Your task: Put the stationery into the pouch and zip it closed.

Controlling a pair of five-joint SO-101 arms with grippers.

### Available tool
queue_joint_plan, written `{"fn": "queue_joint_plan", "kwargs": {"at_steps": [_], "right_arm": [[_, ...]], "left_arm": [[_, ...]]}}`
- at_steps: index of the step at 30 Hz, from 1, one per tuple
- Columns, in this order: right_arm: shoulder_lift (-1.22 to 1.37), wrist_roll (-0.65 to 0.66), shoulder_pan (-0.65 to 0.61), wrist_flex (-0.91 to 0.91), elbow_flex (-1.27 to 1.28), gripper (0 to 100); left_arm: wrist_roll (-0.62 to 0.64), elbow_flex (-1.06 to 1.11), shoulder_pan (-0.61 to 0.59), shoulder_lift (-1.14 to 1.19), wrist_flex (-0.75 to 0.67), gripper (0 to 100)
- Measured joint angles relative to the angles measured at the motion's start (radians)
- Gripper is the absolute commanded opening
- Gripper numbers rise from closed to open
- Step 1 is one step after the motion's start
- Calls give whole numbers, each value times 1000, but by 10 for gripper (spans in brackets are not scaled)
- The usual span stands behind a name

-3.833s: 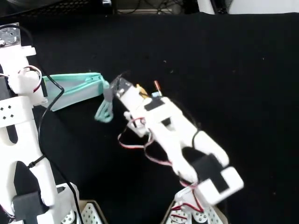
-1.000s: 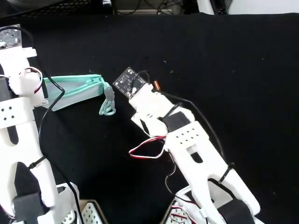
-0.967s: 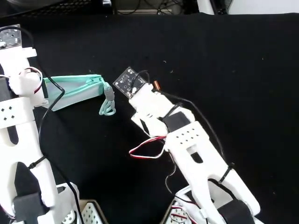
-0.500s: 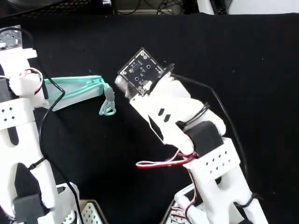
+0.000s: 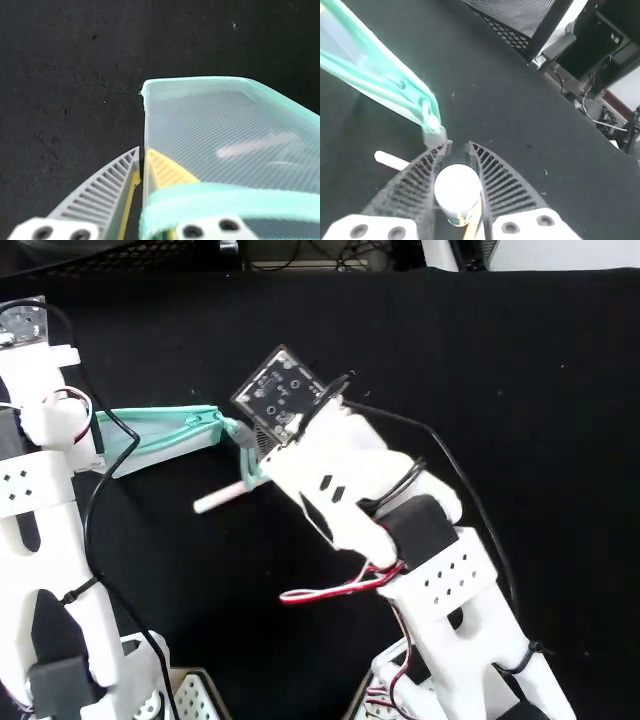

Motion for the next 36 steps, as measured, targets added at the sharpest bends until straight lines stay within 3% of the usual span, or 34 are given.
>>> {"fn": "queue_joint_plan", "kwargs": {"at_steps": [7,17,25,36], "right_arm": [[0,-3,-60,-107,-54,12],[0,-169,-64,-333,-52,12],[0,-192,-64,-589,72,12],[0,-192,-64,-618,98,12]], "left_arm": [[0,2,9,0,3,30],[-2,17,172,0,-5,30],[-3,5,196,-68,25,29],[-2,2,215,-253,106,29]]}}
